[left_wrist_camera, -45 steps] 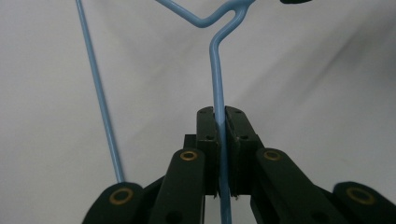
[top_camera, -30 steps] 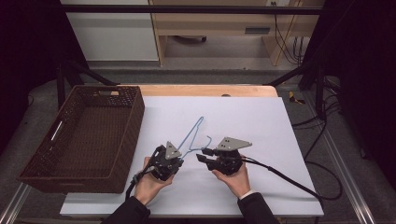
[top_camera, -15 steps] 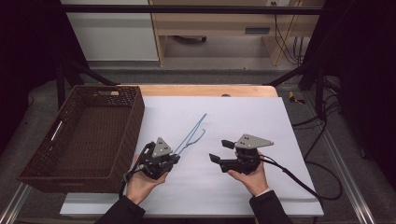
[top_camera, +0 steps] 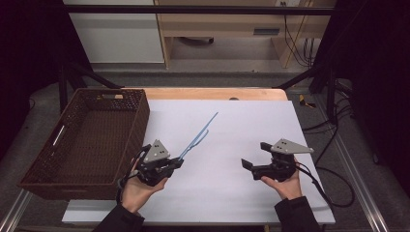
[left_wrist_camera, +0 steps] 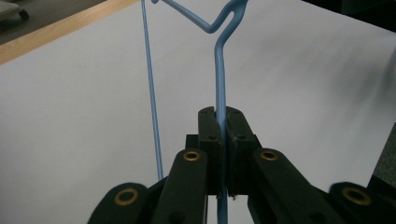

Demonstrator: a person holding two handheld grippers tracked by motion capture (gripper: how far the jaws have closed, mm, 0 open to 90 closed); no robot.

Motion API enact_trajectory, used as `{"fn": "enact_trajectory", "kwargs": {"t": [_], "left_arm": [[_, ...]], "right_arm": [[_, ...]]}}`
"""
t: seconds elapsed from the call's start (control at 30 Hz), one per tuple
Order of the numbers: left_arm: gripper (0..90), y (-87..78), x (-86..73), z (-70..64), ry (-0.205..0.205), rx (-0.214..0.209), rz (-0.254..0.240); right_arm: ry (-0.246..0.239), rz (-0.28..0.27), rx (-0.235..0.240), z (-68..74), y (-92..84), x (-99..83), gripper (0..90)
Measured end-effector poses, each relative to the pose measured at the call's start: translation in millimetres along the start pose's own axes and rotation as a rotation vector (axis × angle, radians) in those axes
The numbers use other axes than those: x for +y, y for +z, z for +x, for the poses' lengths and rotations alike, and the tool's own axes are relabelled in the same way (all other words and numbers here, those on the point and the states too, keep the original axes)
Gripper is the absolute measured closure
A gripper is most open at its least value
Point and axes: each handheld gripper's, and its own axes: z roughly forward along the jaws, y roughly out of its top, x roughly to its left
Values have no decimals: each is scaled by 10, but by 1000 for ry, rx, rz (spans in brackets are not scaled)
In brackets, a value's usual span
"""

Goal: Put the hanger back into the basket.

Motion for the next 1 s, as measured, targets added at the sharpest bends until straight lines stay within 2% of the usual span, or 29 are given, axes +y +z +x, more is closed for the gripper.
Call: {"fn": "enact_trajectory", "kwargs": {"t": [0.2, 0.33, 0.6, 1.0], "left_arm": [[868, -95, 55, -14, 23, -28, -14], [868, -178, 100, -10, 41, -33, -23], [868, -384, 254, 63, 72, -24, -41], [868, -634, 413, 237, 74, -32, -73]], "right_arm": [[20, 11, -26, -76, -79, -73, 42], [39, 26, -44, -133, -129, -142, 33], [33, 28, -59, -179, -199, -162, 26], [37, 20, -69, -196, -247, -157, 23]]}}
